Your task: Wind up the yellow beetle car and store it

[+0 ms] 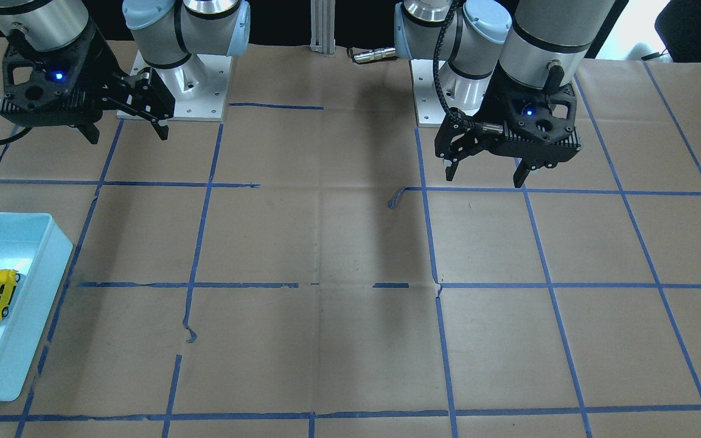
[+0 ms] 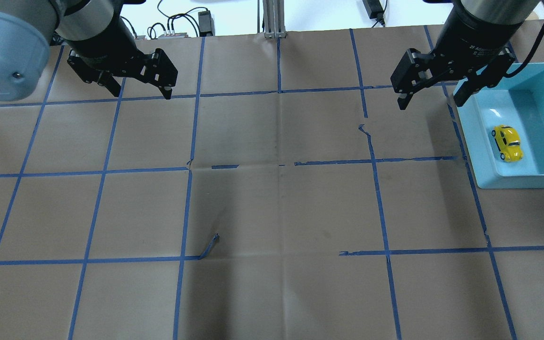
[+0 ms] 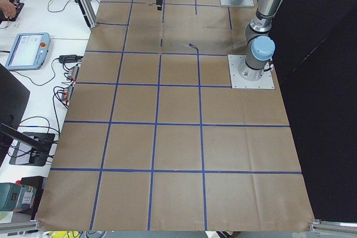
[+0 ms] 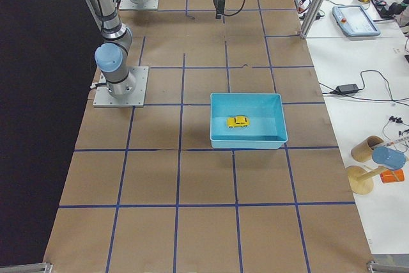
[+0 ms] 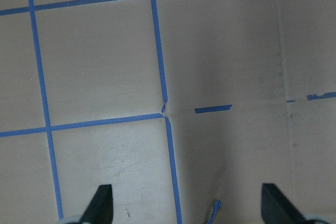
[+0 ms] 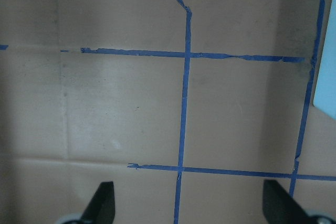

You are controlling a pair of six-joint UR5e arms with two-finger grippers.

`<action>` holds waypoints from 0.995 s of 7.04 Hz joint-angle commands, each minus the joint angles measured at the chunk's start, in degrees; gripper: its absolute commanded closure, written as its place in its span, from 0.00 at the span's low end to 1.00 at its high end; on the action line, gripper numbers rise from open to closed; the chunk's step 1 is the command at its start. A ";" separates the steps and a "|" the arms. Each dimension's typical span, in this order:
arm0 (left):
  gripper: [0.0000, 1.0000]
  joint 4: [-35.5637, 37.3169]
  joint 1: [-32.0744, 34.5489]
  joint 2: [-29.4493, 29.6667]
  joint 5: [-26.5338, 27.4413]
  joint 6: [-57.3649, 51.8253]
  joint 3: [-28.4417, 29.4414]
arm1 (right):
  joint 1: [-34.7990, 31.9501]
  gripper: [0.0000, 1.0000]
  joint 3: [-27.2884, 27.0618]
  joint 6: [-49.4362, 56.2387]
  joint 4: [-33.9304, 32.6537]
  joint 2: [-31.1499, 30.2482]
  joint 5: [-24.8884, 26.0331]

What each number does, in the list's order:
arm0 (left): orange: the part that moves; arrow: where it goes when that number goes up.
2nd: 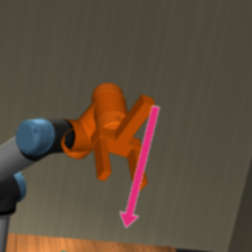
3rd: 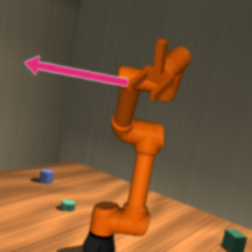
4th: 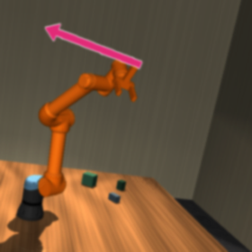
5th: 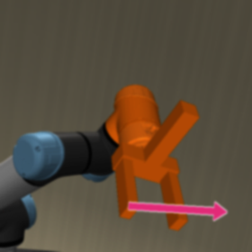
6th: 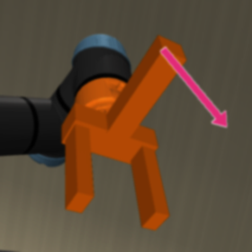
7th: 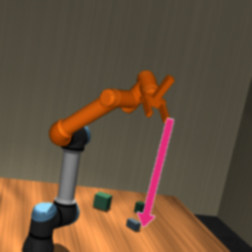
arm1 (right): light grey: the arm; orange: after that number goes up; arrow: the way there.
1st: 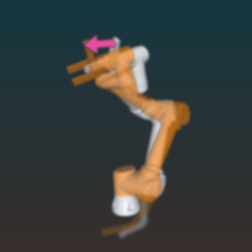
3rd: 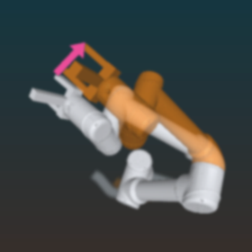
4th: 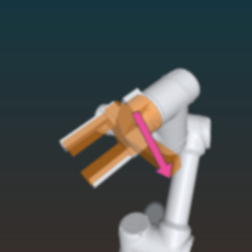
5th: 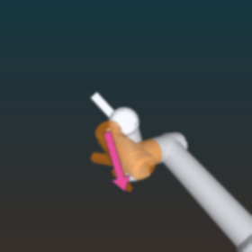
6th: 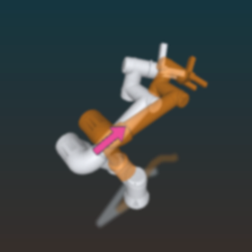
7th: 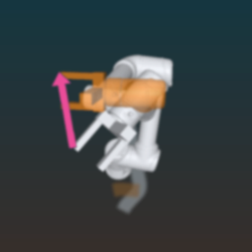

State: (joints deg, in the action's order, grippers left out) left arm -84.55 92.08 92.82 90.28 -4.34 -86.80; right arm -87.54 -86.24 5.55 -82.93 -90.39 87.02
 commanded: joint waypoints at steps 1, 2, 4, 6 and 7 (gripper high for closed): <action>0.01 0.00 0.03 -0.10 0.07 0.03 -0.03 | 0.00 0.00 -0.24 -0.71 -0.13 0.22 0.17; 0.01 0.00 -0.06 -0.10 -0.02 0.03 -0.03 | 0.00 0.00 -0.33 -0.80 -0.22 0.22 0.25; 0.01 0.00 0.03 0.26 -0.02 0.03 0.15 | 0.00 0.00 -0.33 -1.68 -0.13 0.13 0.26; 0.01 0.00 0.03 0.08 -0.02 0.03 -0.03 | -0.09 0.00 -0.33 -1.68 -0.13 -0.05 0.26; 0.01 0.00 0.03 0.08 -0.02 0.03 -0.03 | -0.09 0.00 -0.33 -1.68 -0.22 -0.05 0.26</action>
State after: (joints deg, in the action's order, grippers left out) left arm -84.55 92.11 92.96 90.26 -4.31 -86.77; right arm -87.60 -86.57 3.88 -83.08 -90.41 87.28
